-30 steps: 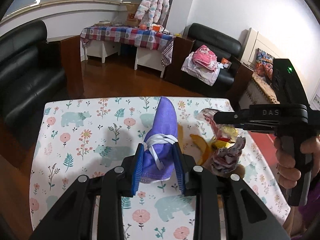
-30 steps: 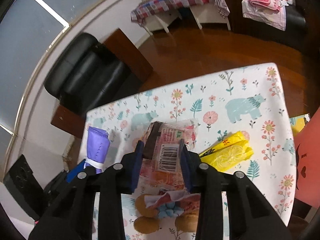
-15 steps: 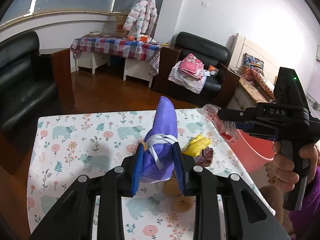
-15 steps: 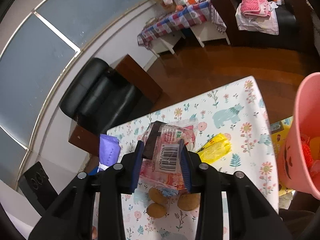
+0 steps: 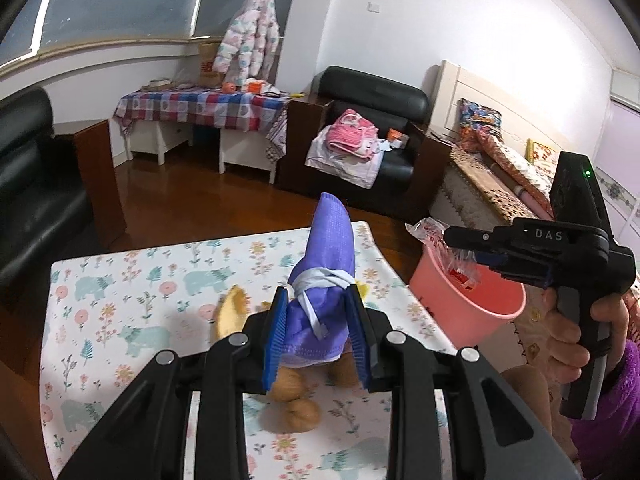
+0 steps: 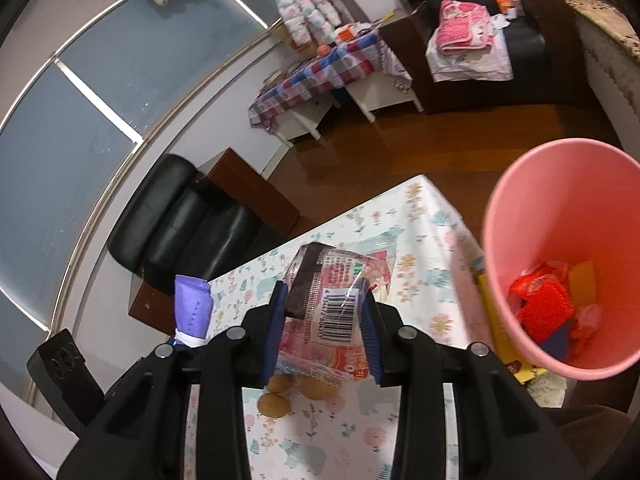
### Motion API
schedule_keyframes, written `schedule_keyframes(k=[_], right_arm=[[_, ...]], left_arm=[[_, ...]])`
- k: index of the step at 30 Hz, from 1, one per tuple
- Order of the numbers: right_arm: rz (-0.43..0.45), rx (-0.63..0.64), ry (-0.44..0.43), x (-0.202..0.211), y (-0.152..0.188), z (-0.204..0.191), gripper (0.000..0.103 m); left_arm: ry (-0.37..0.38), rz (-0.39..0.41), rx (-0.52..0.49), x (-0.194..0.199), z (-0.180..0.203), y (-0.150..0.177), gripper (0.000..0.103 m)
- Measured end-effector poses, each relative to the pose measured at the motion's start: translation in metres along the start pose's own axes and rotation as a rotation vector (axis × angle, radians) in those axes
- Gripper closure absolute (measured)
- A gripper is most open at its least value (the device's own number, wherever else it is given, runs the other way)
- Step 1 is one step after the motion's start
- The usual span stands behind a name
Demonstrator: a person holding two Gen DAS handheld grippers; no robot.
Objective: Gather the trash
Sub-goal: 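Carry the purple sock and snack packet in both grippers over the pink bucket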
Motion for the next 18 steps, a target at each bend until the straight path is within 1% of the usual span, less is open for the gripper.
schedule_keyframes(k=[7, 13, 18], right_arm=[[0.047, -0.049, 0.021, 0.026, -0.008, 0.028, 0.068], [0.088, -0.089, 0.055, 0.046, -0.013, 0.056, 0.068], [0.113, -0.112, 0.099, 0.057, -0.014, 0.079, 0.068]], left_arm=[[0.039, 0.000, -0.049, -0.006, 0.035, -0.011, 0.074], [0.083, -0.001, -0.078, -0.015, 0.063, -0.018, 0.074], [0.125, -0.021, -0.107, -0.030, 0.093, -0.021, 0.074]])
Point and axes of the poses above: each gripper's, at about its wrist camera, not at the fingertips, and x roughly against the way its jaws point, z to its right, y to its underside, the point moved 7 cm from there along -x, roughly the way its jaws point, and after that the axes turned 8 degrees about -x, right-handed, at the moved point
